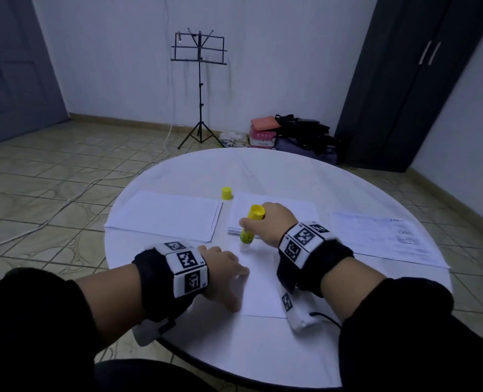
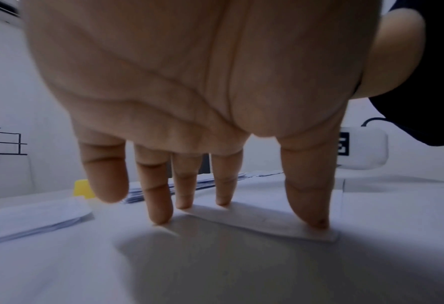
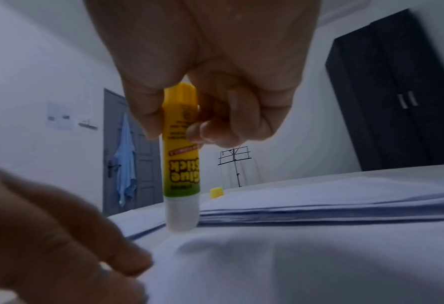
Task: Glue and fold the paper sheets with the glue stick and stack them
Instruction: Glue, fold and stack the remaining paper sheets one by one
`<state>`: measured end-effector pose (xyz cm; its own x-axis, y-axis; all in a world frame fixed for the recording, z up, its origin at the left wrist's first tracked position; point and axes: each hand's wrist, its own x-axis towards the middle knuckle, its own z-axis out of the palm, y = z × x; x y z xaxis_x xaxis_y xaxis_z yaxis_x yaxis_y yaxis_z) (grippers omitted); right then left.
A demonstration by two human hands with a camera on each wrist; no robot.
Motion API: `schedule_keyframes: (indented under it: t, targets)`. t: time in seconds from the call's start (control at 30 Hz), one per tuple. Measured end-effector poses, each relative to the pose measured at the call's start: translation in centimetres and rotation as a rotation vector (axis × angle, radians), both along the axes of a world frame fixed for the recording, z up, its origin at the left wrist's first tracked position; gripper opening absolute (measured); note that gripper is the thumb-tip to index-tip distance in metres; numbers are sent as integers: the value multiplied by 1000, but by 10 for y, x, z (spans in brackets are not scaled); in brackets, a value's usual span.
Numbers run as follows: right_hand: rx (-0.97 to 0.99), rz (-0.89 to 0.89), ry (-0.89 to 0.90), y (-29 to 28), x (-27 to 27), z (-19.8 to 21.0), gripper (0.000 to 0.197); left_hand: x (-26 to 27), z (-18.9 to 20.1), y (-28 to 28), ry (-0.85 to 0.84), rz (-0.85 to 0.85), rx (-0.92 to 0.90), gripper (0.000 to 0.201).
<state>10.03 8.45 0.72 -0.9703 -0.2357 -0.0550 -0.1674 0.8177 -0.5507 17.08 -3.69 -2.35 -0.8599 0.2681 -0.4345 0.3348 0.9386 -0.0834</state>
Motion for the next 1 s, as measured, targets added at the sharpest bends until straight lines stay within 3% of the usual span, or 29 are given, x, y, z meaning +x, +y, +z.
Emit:
schedule_keyframes:
  t: [0.23,0.57,0.7,0.87,1.0]
  targets:
    - [153,1,-13,-7,-11,-10,32,-1,0,-4,-2,-7,-1,68]
    - [244,-233,-22,95,-9,0,31,-8,4,-7,-30,-20,-26,72]
    - [282,-286,-19,112,-5,6,33,-10,7,-6,-32,14,13,77]
    - [128,-141,38,89,9,13,28,-8,12,-7,-71,128,97,82]
    - [-10,59,41,45,28,18,24,-8,13,-10,-81,261,116,122]
